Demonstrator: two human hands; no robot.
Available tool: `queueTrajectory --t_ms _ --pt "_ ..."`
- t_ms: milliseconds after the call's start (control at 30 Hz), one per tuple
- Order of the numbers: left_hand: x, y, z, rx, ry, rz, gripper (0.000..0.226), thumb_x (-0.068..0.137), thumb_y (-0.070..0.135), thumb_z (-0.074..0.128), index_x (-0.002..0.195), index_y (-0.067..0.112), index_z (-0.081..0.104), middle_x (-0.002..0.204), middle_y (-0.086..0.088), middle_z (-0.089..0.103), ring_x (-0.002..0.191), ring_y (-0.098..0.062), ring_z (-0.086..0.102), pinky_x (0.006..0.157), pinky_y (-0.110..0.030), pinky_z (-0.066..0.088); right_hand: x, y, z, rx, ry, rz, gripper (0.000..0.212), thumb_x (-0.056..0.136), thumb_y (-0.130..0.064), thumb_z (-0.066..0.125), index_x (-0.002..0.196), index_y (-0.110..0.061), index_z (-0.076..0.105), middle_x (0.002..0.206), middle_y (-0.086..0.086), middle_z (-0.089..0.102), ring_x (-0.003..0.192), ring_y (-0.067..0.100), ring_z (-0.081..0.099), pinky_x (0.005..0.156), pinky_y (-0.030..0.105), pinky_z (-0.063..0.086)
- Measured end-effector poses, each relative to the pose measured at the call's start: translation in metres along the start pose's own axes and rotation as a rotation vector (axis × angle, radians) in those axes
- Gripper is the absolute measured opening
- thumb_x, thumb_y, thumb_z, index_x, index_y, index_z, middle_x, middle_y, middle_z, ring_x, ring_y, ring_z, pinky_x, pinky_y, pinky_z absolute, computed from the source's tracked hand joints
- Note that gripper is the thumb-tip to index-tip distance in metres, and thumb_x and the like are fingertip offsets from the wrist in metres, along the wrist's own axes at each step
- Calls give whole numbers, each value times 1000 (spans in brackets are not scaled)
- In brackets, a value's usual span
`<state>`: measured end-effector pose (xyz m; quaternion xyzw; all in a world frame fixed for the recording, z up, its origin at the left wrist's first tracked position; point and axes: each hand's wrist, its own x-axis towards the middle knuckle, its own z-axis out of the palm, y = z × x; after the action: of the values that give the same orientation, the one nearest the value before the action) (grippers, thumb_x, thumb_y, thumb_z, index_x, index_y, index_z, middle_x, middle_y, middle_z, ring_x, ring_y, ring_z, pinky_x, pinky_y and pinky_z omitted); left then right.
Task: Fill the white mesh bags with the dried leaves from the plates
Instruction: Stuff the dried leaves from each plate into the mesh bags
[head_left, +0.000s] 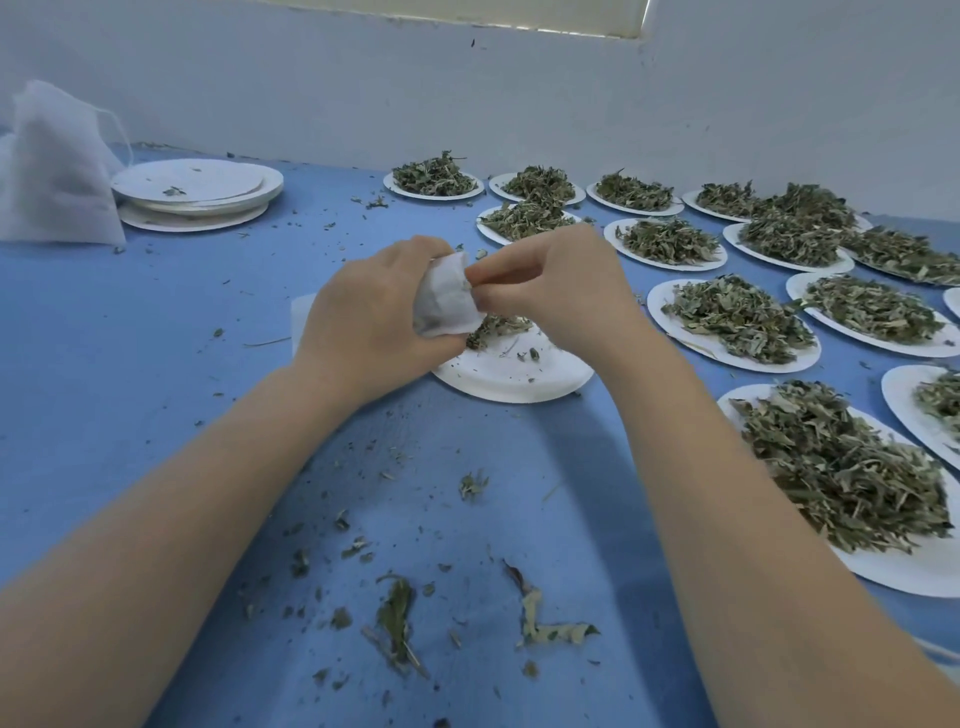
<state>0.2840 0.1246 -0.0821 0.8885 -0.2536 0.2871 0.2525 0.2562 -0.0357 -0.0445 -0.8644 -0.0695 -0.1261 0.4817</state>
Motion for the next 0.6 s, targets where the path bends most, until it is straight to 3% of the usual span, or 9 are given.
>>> queueTrajectory --t_ms 100,200,267,333,400,467,533,600 --pt "-1 7 0 10 8 54 53 65 24 78 111 7 59 96 -9 65 78 -33 58 67 -26 32 2 -8 12 -232 -50 -100 17 74 -2 63 81 -10 76 67 6 67 55 10 50 49 18 41" --pt "0 8 -1 -7 15 39 53 63 21 80 109 5 60 94 -10 66 77 -32 59 67 -28 34 3 -11 16 -236 -105 -110 19 75 3 54 81 -1 71 56 3 52 40 4 37 36 11 27" --pt "0 7 -1 -9 12 1 54 63 26 78 111 9 58 98 -7 65 82 -31 58 68 -27 34 2 -10 13 -177 -213 -98 24 80 4 47 89 1 68 57 1 45 38 2 35 37 10 25" --pt "0 6 -1 -10 1 -12 54 65 31 74 113 12 56 102 -5 64 85 -30 58 68 -27 35 1 -8 6 -99 -296 -80 27 85 5 43 98 0 66 66 16 53 49 2 38 45 15 32" --pt "1 4 -1 -7 -6 -31 55 67 34 70 116 13 54 105 -4 62 87 -29 56 68 -27 35 2 -4 -1 34 -244 -51 28 90 3 45 100 -9 68 86 19 66 66 17 52 55 23 46" --pt "1 -1 -2 6 -7 -57 57 69 36 68 119 15 52 109 -4 61 90 -30 56 69 -27 34 5 6 -6 112 -96 8 36 91 5 42 103 -18 68 94 4 70 85 18 63 78 30 55" --pt "1 -6 -3 24 -13 -67 58 69 35 68 120 15 50 112 -5 60 92 -31 55 69 -28 34 7 17 -8 -31 16 57 50 89 8 34 108 -24 66 106 -4 65 85 12 62 75 18 53" --pt "1 -9 -4 37 -13 -69 58 69 37 66 121 15 50 112 -6 60 92 -31 55 69 -28 33 6 25 -3 -298 -27 79 56 89 6 31 118 -30 62 125 -7 56 93 10 60 65 8 44"
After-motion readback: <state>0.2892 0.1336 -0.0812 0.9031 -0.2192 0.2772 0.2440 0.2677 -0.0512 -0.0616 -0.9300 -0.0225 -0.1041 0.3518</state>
